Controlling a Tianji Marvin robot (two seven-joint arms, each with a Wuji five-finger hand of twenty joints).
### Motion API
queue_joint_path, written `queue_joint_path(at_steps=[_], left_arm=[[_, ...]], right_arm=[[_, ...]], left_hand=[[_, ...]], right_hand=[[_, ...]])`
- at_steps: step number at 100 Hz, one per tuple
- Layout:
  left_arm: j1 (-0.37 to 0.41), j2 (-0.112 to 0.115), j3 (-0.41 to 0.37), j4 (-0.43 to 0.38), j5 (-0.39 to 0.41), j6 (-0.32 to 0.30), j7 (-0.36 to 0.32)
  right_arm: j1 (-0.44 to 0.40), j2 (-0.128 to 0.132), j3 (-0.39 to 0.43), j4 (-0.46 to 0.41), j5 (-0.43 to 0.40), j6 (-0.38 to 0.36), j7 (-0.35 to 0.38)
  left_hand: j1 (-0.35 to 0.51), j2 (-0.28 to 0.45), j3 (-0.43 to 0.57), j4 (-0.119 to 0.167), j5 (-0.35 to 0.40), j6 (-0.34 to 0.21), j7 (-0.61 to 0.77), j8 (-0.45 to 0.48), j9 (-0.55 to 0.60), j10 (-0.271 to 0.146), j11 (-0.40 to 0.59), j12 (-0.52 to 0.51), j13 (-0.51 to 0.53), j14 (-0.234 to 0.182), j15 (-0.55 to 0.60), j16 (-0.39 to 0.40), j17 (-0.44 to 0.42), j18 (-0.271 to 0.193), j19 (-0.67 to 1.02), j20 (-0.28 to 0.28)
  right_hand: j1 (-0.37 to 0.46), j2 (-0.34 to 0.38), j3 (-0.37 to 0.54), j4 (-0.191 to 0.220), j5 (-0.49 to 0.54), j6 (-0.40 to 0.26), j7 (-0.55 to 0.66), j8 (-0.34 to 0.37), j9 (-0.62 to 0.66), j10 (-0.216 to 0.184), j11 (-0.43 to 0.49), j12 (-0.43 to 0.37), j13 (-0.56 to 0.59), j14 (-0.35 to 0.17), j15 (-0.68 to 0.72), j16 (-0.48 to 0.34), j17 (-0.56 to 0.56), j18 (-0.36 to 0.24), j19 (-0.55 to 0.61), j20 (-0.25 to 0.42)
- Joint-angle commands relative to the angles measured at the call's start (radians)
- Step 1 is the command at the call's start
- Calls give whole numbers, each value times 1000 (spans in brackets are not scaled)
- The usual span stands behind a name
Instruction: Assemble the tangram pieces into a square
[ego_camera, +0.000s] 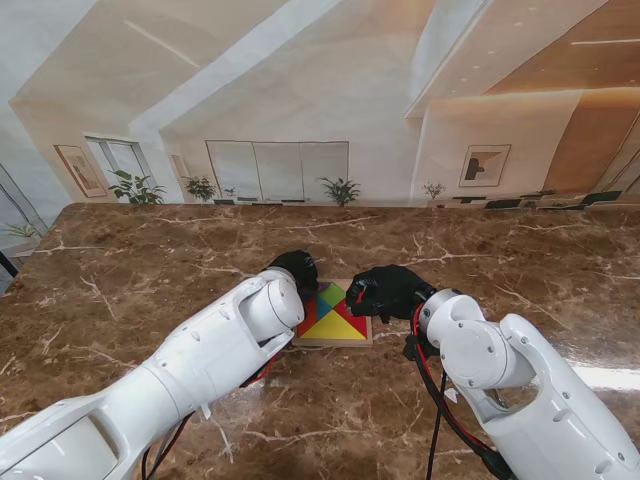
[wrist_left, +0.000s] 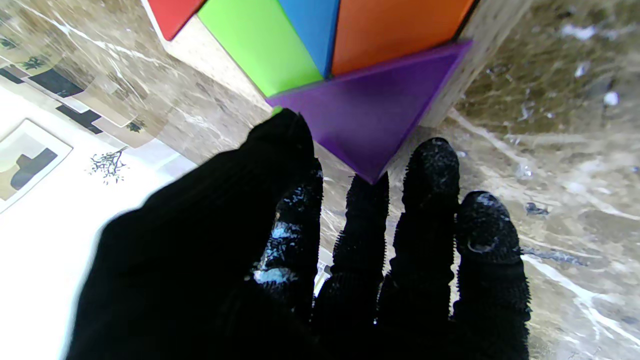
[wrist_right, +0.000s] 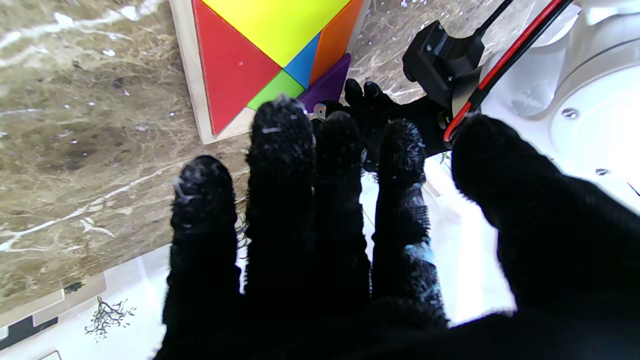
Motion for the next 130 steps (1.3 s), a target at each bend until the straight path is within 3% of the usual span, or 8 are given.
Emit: queue_joint_path(at_steps=[1,35,42,48,78,96,118,130], left_arm=[[-11,3,0,-4,6,-2,-3],[-11,21,6,-19,23,-10,-32],[-9,29,4,-30,33,-15,-35],[-8,39,3,-43,42,-21,-45],[-4,87,6,-106,81,-35,-116],[2,118,10,-139,122,-59,-153],[-2,169,32,-176,194,-96,-234],[-15,197,50,-188,224,-113,-297]], right_arm=[[-5,1,-1,6,7,6,16],[-6,1,0,7,8,5,17],[-5,1,-1,8,8,4,18],[-5,1,-1,8,7,4,18],[-3,1,-2,10,7,6,19],[-2,1,-4,11,8,7,20],[2,1,-7,14,11,9,20],[3,1,-9,15,12,9,19]], left_hand=[[-24,3,5,5,-4,-14,0,-21,-10,12,-14,-26,22,-16,22,4,2,-17,11,8],[-1,23,-37,7,7,-34,18,-23,22,0,1,-26,21,-2,37,11,-1,-7,25,17],[17,40,-73,18,9,-48,35,-36,54,-7,-16,74,30,6,47,17,4,-1,36,31],[20,45,-86,18,19,-64,46,-36,80,-17,-31,89,32,20,52,21,-2,9,44,41],[17,111,-150,20,59,-92,0,-74,210,-36,-128,-8,76,42,62,32,47,25,105,98],[16,146,-187,21,95,-92,-27,-93,252,-43,-125,-36,87,42,62,33,74,25,136,113],[34,229,-307,37,154,-60,-166,-176,251,-37,76,228,53,42,149,108,54,16,137,149],[40,273,-377,52,171,-49,-230,-198,237,-31,103,217,37,45,154,120,40,10,130,165]], right_hand=[[-60,21,-2,18,46,12,-7,6,25,4,4,0,25,2,13,-7,1,8,38,-5],[-60,22,-2,18,45,13,-7,4,26,3,3,0,25,2,12,-7,2,7,38,-5],[-61,23,-2,19,43,12,-7,4,26,3,3,0,25,2,13,-7,2,6,38,-6],[-61,23,-2,20,43,12,-7,5,26,3,3,0,26,2,13,-7,3,6,38,-6],[-63,27,-3,22,40,12,-7,7,25,4,3,0,26,2,13,-7,3,6,39,-6],[-65,30,-5,22,37,12,-8,8,25,4,4,0,26,2,13,-7,3,6,39,-6],[-67,36,-5,24,37,10,-8,8,26,3,4,0,26,2,14,-7,3,6,41,-5],[-70,40,-5,24,35,10,-9,8,26,4,3,0,27,1,14,-7,4,5,41,-5]])
